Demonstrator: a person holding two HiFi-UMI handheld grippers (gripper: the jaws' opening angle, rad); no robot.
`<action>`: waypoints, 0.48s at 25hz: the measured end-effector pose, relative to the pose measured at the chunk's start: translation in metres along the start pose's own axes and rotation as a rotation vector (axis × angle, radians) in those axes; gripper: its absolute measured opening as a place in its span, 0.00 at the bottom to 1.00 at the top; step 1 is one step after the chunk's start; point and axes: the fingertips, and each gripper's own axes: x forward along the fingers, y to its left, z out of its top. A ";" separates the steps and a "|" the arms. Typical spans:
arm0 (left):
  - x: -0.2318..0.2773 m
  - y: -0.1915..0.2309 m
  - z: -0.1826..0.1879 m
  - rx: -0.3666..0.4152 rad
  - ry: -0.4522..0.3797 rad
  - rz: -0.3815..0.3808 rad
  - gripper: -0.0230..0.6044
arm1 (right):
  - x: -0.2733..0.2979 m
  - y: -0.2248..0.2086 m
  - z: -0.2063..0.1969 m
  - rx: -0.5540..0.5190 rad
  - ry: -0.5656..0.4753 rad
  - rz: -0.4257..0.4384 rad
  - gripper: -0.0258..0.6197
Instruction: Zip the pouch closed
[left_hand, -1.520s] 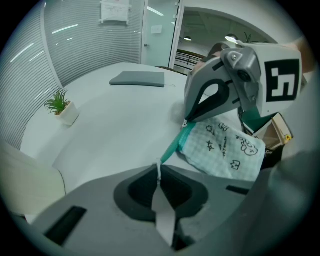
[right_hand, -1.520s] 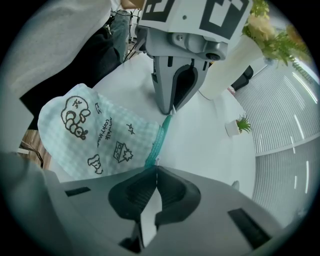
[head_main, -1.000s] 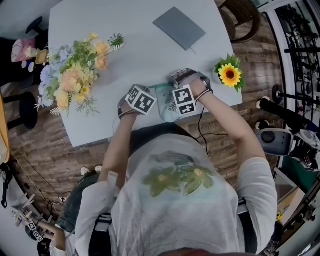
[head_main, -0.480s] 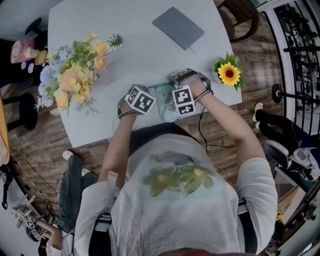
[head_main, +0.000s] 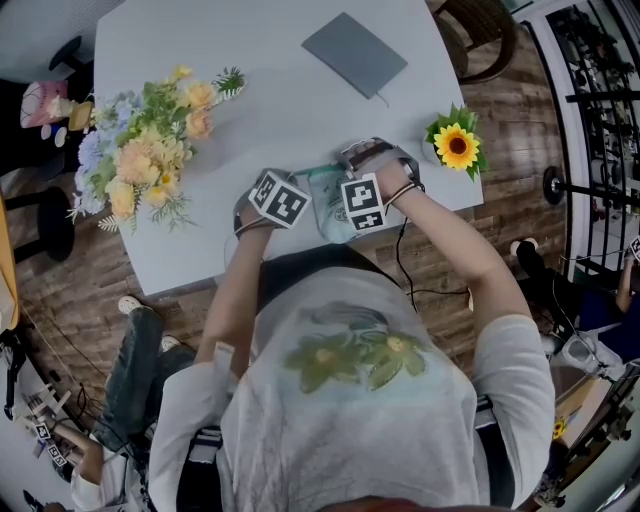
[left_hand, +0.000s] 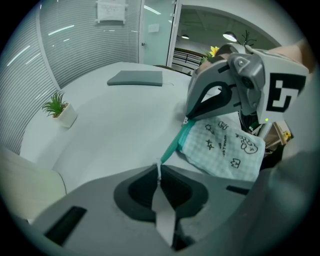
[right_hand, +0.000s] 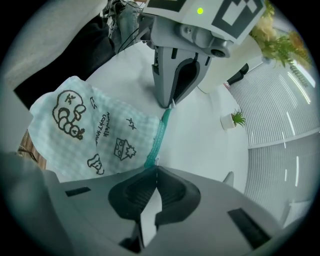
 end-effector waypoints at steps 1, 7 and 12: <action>0.000 0.000 0.000 0.000 0.000 0.000 0.08 | 0.000 0.000 0.000 0.003 0.004 0.005 0.07; 0.000 0.000 -0.001 0.002 0.002 0.001 0.08 | 0.000 0.001 -0.003 0.018 0.011 0.020 0.07; 0.000 0.000 -0.001 0.004 0.003 0.001 0.08 | 0.000 0.000 -0.003 0.050 0.017 0.026 0.07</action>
